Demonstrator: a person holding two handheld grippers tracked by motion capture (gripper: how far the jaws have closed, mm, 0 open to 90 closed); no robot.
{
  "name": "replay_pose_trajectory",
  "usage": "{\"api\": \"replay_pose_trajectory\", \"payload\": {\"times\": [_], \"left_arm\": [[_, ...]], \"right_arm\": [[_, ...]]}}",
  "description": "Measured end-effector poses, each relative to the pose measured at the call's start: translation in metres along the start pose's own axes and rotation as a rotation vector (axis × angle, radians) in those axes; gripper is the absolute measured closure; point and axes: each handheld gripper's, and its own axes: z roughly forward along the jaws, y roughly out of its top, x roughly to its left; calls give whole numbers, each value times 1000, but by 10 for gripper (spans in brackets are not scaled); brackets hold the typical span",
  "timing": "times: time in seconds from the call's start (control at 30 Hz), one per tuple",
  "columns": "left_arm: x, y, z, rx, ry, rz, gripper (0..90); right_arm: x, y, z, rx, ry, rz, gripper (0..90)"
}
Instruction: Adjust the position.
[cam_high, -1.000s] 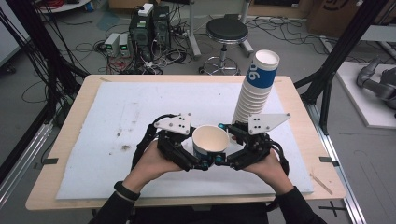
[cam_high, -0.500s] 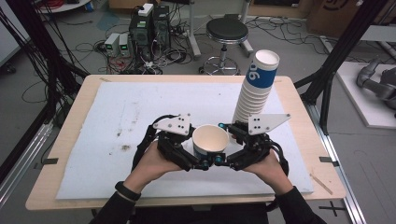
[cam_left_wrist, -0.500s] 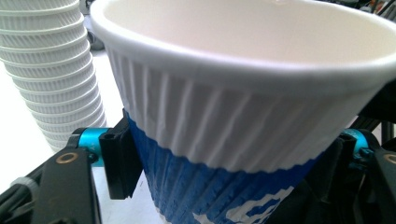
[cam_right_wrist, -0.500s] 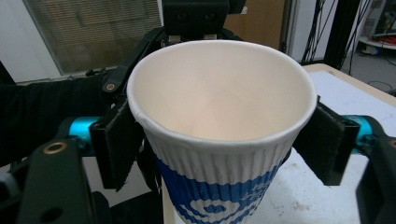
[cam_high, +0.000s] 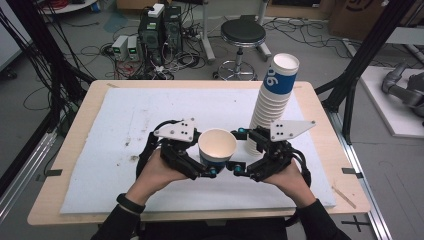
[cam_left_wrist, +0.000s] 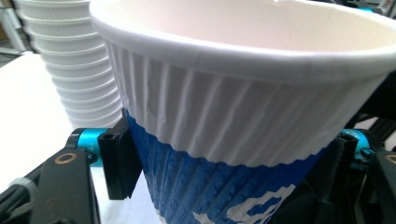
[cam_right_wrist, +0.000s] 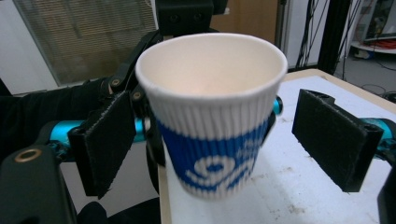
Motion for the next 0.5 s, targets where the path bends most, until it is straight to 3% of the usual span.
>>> {"api": "replay_pose_trajectory", "payload": {"times": [0.07, 0.1, 0.13, 0.17, 0.2, 0.23, 0.33, 0.37, 0.4, 0.43, 0.47, 0.5], "left_arm": [[2, -1, -8, -5, 25, -2, 254], [3, -3, -17, -8, 62, 2, 255], [3, -3, -17, -8, 62, 2, 255], [5, -6, -28, -15, 95, 3, 255], [5, -6, -28, -15, 95, 3, 255], [7, -9, -39, -28, 135, 6, 254], [10, -12, -50, -44, 169, 4, 255], [12, -16, -59, -51, 211, 8, 255], [12, -16, -59, -51, 211, 8, 255], [16, -21, -67, -61, 248, 5, 255], [16, -21, -67, -61, 248, 5, 255], [17, -24, -71, -62, 273, 7, 255]], "right_arm": [[-2, 0, -2, -6, -19, -9, 136], [-2, 0, -3, -6, -30, -9, 135], [-2, 0, -3, -6, -30, -9, 135], [-4, 0, -6, -8, -55, -14, 136], [-4, 0, -6, -8, -55, -14, 136], [-6, -1, -8, -10, -77, -18, 136], [-8, -2, -10, -17, -90, -20, 136], [-9, -3, -10, -14, -112, -24, 136], [-9, -3, -10, -14, -112, -24, 136], [-10, -4, -11, -8, -120, -21, 136], [-10, -4, -11, -8, -120, -21, 136], [-12, -6, -11, -5, -138, -22, 136]]}}
